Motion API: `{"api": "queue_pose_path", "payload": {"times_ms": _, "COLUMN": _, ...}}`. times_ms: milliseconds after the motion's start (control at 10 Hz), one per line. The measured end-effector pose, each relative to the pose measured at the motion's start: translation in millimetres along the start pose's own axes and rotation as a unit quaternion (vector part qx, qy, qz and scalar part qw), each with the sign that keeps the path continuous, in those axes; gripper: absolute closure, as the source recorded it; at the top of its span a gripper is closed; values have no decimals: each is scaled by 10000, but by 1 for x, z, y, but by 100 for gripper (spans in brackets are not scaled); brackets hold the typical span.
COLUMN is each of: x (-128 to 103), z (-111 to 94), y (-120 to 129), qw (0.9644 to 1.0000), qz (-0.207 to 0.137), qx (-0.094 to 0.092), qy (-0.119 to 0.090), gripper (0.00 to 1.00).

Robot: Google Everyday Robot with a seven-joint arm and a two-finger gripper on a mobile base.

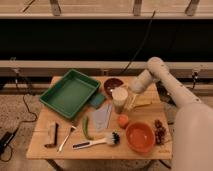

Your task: Stack cups into tray

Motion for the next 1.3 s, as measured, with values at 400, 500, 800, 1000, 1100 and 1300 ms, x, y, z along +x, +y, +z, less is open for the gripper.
{"api": "queue_pose_path", "payload": {"times_ms": 400, "x": 0, "z": 0, "y": 0, "qw": 10000, "qz": 1, "qx": 1, "qy": 1, "gripper": 20}}
{"api": "queue_pose_path", "payload": {"times_ms": 500, "x": 0, "z": 0, "y": -1, "qw": 10000, "qz": 1, "qx": 5, "qy": 0, "gripper": 20}}
{"api": "queue_pose_path", "payload": {"times_ms": 800, "x": 10, "z": -6, "y": -3, "qw": 9993, "qz": -82, "qx": 91, "qy": -353, "gripper": 20}}
{"api": "queue_pose_path", "payload": {"times_ms": 1000, "x": 19, "z": 3, "y": -3, "qw": 9969, "qz": -148, "qx": 173, "qy": -749, "gripper": 20}}
{"api": "queue_pose_path", "payload": {"times_ms": 1100, "x": 20, "z": 8, "y": -5, "qw": 9954, "qz": -185, "qx": 228, "qy": -914, "gripper": 20}}
{"api": "queue_pose_path", "payload": {"times_ms": 1300, "x": 23, "z": 13, "y": -5, "qw": 9920, "qz": -223, "qx": 305, "qy": -1206, "gripper": 20}}
